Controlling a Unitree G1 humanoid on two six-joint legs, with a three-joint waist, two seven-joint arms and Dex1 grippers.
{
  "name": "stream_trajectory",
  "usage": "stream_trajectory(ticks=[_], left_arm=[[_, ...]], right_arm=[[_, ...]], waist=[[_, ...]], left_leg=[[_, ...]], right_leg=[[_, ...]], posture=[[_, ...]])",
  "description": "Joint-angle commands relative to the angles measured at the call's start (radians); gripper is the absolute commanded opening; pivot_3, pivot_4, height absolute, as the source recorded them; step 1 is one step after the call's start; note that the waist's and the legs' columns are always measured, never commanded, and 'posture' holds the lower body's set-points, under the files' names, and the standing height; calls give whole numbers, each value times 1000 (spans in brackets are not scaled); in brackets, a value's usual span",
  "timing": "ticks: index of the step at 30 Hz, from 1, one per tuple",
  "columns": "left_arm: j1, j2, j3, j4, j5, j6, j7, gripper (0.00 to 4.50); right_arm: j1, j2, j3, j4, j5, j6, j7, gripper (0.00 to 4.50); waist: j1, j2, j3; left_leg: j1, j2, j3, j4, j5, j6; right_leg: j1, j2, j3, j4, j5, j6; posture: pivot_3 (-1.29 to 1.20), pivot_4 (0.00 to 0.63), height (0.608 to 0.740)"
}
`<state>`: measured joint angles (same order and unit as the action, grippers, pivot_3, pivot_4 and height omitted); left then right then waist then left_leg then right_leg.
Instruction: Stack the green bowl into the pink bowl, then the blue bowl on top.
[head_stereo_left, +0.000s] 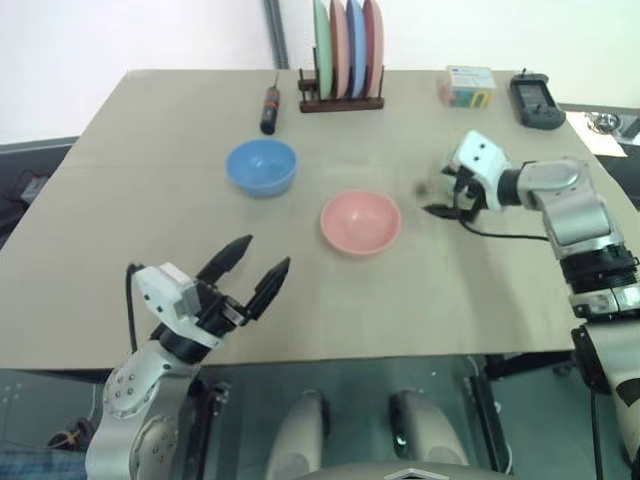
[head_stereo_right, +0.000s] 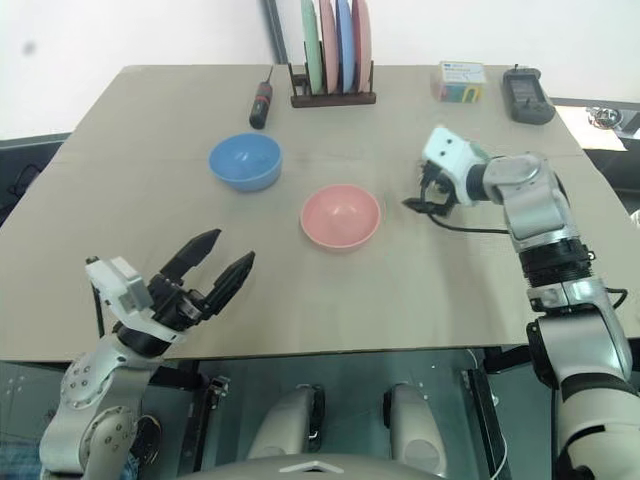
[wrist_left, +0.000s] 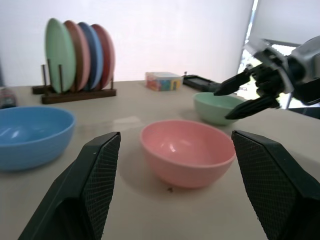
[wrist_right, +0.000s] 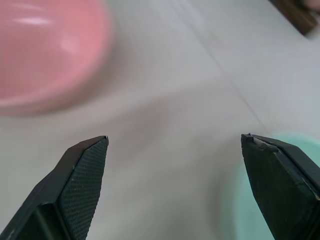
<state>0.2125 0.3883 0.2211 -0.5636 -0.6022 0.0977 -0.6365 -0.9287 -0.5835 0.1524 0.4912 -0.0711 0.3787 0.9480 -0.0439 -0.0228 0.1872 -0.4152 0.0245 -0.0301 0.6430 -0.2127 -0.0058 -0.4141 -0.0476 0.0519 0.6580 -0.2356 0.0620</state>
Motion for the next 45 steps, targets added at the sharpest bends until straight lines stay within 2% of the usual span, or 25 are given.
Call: stream_trajectory(ticks=[1, 8, 11, 15, 19, 21, 25, 28, 32, 36, 39, 43, 45], left_arm=[[-18, 8, -6, 6, -16, -3, -16, 3784], [-36, 10, -11, 18, -10, 1, -27, 3784], [-37, 13, -8, 16, -7, 1, -24, 3784], [-26, 15, -1, 6, -7, 2, -17, 3784], [-12, 14, -3, -4, -7, -1, -10, 3784], [-7, 14, -3, -8, -8, -1, -8, 3784], [-3, 14, -3, -7, -9, -2, -8, 3784], [-7, 16, -6, -4, -10, 0, -9, 3784], [-17, 22, -7, 3, -10, 4, -13, 3784], [-20, 26, -6, 6, -13, 8, -16, 3784], [-22, 26, -10, 8, -11, 10, -18, 3784], [-31, 25, -15, 13, -8, 14, -20, 3784], [-36, 25, -17, 15, -6, 15, -20, 3784]], right_arm=[[-68, 0, -45, 116, -3, -57, -79, 4436], [-141, 37, -20, 414, -31, -184, -157, 4436], [-164, 56, -13, 489, -43, -230, -158, 3702], [-183, 69, -11, 541, -54, -268, -153, 2292], [-192, 72, -11, 563, -59, -289, -148, 566], [-192, 72, -9, 559, -63, -302, -145, 94], [-195, 79, -14, 501, -60, -339, -142, 94], [-187, 91, -14, 358, -33, -327, -81, 94], [-106, 95, 22, -50, 56, -194, 90, 94], [-21, 88, 79, -413, 137, -6, 191, 94], [25, 96, 129, -581, 163, 82, 201, 94], [48, 107, 172, -665, 180, 138, 196, 94], [43, 106, 189, -662, 174, 137, 194, 773]], waist=[[0, 0, 0], [1, 0, 0], [1, 0, 0], [0, 0, 0], [1, 0, 0], [1, 0, 0], [1, 0, 0], [-3, 2, 1], [-1, 2, 1], [8, 2, 1], [10, 2, 1], [7, 2, 1], [6, 2, 1]], left_leg=[[0, 0, 0, 0, 0, 0], [0, 0, 1, -1, 0, 0], [0, 0, 1, -1, 0, 0], [0, 0, 1, -1, 0, 0], [0, 0, 1, -1, 0, 0], [0, 0, 1, -1, 0, 0], [0, 0, 1, -1, 0, 0], [0, 0, 1, -1, 0, 0], [0, 0, 1, -2, 0, 0], [-1, 1, -2, -2, 0, 0], [-1, 0, -2, -2, 0, 0], [-1, 0, -2, 0, 0, 0], [0, 0, -2, 0, 0, 0]], right_leg=[[0, 0, 0, 0, 1, 1], [0, 0, 1, -1, 2, 4], [0, 0, 1, -1, 2, 4], [0, 0, 1, 0, 2, 4], [0, 0, 1, 0, 2, 4], [0, 0, 1, 0, 2, 4], [0, 0, 1, 0, 2, 4], [-1, 0, 1, 0, 2, 4], [-2, 1, 1, 1, 2, 4], [-1, 1, -2, 0, 2, 4], [-1, 0, -2, 0, 2, 4], [0, 0, -2, 0, 0, 0], [0, 0, -2, 1, 0, 0]], posture=[[0, 150, 740], [0, 150, 740], [0, 150, 740], [0, 150, 740], [0, 150, 740], [0, 150, 740], [0, 150, 740], [0, 150, 740], [0, 150, 740], [0, 150, 740], [0, 150, 740], [0, 150, 740], [0, 150, 740]])
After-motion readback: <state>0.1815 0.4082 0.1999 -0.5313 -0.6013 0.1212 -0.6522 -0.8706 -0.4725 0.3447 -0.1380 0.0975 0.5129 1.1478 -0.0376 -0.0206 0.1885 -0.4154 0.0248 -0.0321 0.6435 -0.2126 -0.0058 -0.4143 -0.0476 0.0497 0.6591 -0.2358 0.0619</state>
